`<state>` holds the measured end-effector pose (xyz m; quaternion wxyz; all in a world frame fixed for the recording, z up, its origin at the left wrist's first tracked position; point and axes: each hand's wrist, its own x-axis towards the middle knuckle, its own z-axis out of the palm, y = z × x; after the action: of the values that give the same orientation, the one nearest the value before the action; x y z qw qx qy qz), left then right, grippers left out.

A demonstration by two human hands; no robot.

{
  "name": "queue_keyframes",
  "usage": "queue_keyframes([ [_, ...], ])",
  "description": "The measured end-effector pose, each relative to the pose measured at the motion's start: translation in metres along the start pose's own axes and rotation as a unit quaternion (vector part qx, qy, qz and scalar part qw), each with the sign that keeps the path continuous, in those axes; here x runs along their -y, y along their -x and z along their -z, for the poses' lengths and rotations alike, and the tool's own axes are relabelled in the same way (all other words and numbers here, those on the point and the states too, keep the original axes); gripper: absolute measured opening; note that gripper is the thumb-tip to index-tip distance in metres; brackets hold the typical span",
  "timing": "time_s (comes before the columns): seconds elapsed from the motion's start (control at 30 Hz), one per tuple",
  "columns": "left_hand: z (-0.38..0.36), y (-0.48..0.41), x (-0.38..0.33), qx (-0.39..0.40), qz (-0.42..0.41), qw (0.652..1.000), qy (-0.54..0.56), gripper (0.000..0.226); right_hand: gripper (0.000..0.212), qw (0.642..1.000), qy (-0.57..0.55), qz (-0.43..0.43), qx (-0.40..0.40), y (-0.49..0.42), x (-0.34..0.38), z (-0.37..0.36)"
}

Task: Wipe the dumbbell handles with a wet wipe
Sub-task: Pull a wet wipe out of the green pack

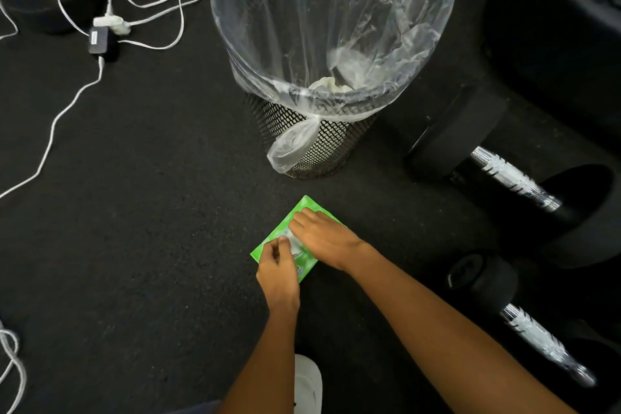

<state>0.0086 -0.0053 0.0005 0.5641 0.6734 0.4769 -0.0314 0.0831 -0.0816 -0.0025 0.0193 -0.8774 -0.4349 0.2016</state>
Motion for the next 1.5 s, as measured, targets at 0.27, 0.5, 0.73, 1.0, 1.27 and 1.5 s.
queue_keyframes([
  [0.27,0.001,-0.004,0.005,0.004,-0.008,1.000,-0.006,0.015,0.030,0.990,0.105,0.094,-0.017,0.003,-0.001,-0.006],
  [0.5,0.001,-0.005,0.008,0.011,-0.011,1.000,-0.010,0.013,0.031,0.981,0.153,0.120,0.000,0.001,-0.002,-0.004],
  [0.73,0.001,-0.002,0.009,0.038,-0.057,0.997,-0.042,0.022,0.027,0.999,0.004,0.047,0.004,0.003,-0.011,-0.011],
  [1.0,0.005,-0.001,0.018,0.099,-0.132,0.975,-0.149,0.050,0.013,0.946,-0.308,-0.103,0.015,0.017,-0.019,-0.002],
  [1.27,0.010,-0.003,0.021,0.137,-0.207,0.931,-0.267,0.068,0.007,0.883,-0.427,-0.192,-0.022,0.017,-0.020,-0.006],
  [1.5,0.003,-0.005,0.018,0.119,-0.212,0.915,-0.321,0.071,0.011,0.873,-0.451,-0.178,-0.057,0.013,-0.016,-0.009],
])
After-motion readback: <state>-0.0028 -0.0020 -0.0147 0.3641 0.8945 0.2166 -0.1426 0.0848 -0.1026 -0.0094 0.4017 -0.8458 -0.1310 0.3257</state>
